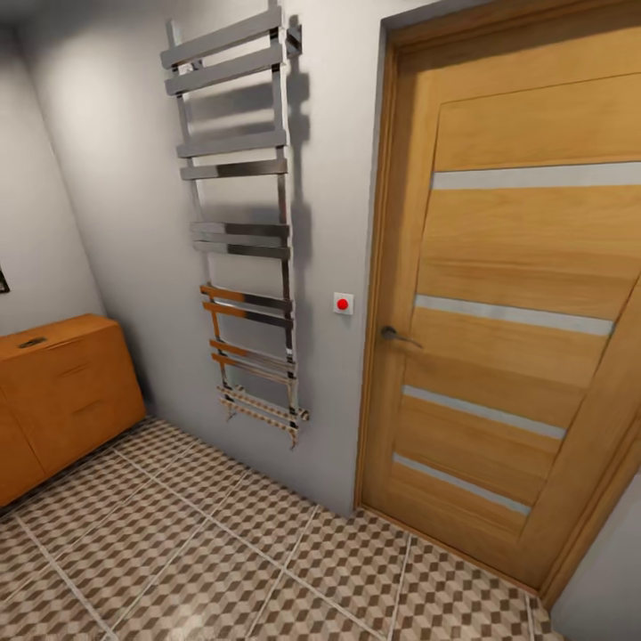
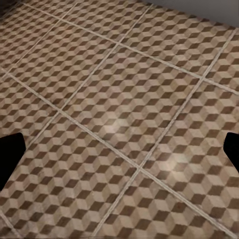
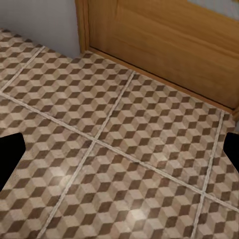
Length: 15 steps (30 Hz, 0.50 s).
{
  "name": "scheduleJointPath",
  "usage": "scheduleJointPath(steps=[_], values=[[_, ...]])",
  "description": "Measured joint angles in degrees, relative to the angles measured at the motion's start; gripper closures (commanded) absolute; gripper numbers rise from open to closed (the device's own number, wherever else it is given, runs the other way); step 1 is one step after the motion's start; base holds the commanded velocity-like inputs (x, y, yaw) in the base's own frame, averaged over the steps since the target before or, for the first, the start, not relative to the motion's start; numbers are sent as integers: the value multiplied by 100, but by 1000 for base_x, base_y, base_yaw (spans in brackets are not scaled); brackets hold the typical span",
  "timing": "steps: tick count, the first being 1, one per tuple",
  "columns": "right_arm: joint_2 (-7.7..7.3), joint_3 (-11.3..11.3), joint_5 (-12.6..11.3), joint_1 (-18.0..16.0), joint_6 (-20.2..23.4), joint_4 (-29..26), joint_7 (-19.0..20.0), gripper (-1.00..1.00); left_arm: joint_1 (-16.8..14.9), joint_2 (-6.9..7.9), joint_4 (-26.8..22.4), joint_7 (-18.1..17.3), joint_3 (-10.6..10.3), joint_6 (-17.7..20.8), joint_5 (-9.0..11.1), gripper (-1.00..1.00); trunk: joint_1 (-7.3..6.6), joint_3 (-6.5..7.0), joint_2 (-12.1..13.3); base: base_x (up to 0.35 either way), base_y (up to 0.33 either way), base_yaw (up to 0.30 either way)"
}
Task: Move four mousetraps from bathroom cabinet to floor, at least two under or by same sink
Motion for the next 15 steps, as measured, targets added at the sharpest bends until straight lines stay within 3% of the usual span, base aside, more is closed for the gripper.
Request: scheduleJointPath(steps=[15], values=[[2, 0, 0, 4, 0, 0, 0, -100, 0, 0, 0, 0, 0, 0, 0, -100, 0, 1, 0, 0, 0, 286]])
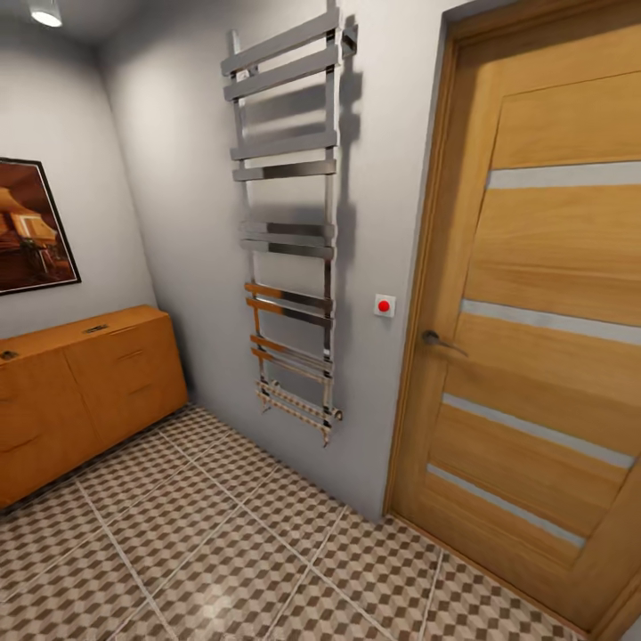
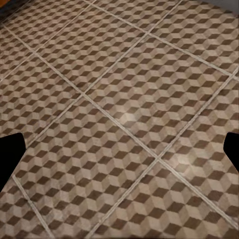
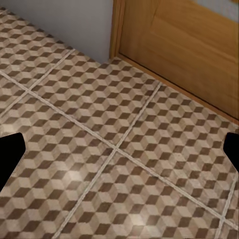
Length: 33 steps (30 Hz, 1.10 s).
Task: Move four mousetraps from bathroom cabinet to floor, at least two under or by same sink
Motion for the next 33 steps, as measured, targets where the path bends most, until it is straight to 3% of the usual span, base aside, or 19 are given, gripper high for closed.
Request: scheduleJointPath(steps=[33], values=[[-2, -2, 0, 0, -8, 0, 0, -100, 0, 0, 0, 0, 0, 0, 0, -100, 0, 0, 0, 0, 0, 286]])
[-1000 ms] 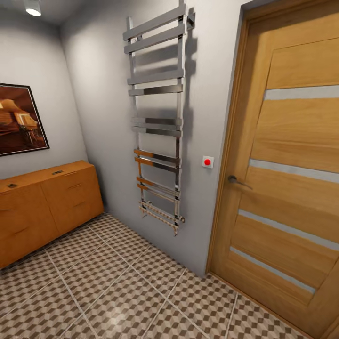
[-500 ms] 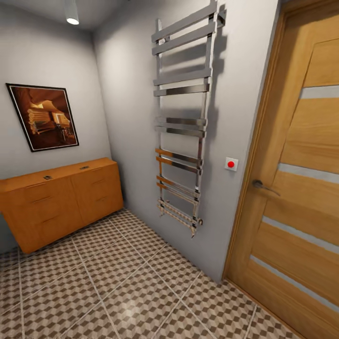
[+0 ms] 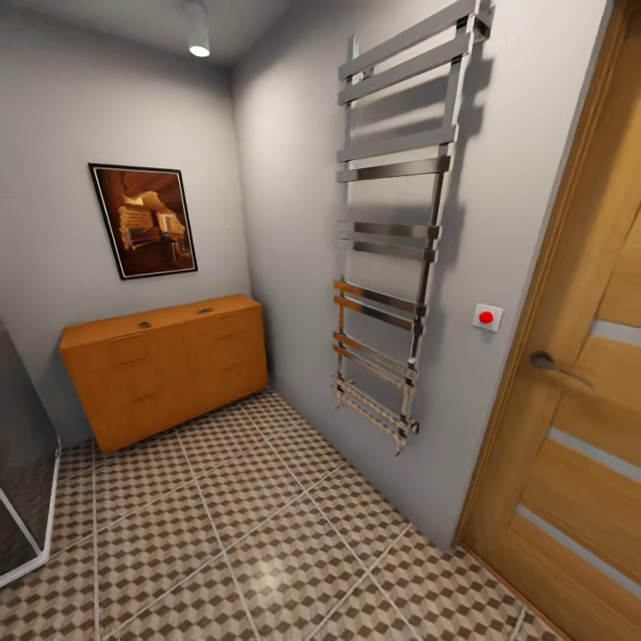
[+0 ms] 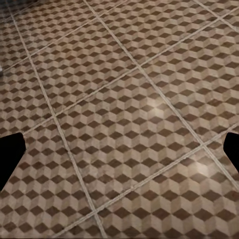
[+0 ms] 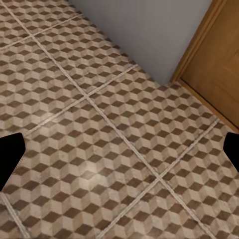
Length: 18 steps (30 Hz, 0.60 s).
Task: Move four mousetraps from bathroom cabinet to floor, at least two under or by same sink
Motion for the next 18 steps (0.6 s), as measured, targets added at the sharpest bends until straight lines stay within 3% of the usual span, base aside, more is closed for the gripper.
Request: scheduleJointPath(steps=[18], values=[[0, 1, -1, 0, 0, 0, -2, -100, 0, 0, -1, -1, 0, 0, -1, -100, 0, 0, -1, 0, 0, 286]])
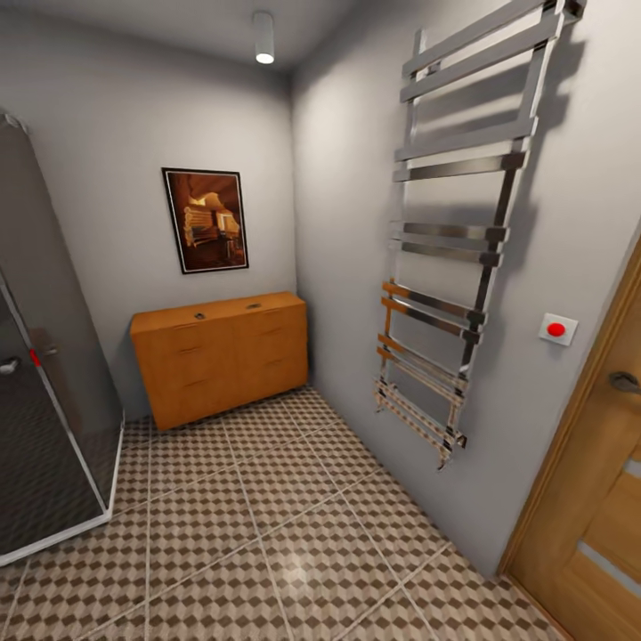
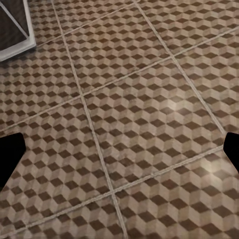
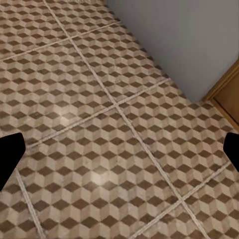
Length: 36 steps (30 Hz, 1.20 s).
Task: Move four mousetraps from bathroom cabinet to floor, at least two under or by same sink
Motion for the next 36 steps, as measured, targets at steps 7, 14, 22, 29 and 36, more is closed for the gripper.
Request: scheduleJointPath(steps=[7, 14, 22, 29, 36], values=[[0, 0, 0, 0, 0, 0, 0, -100, 0, 0, 0, 0, 0, 0, 0, -100, 0, 0, 0, 0, 0, 286], [0, 0, 0, 1, 2, 0, 0, -100, 0, 0, 0, 0, 0, 0, 0, -100, 0, 0, 0, 0, 0, 261], [-1, 0, 1, -1, 2, -2, 1, -100, -1, -1, 2, -1, -1, 0, 2, -100, 0, 0, 0, 0, 0, 88], [-1, 2, 1, 0, 6, -3, 1, -100, -2, -1, 2, -1, 0, 1, 3, -100, 0, 0, 0, 0, 0, 13], [0, -3, 0, 0, 8, -1, -1, -100, -1, -1, 1, 0, 0, 0, 0, -100, 0, 0, 0, 0, 0, 67]])
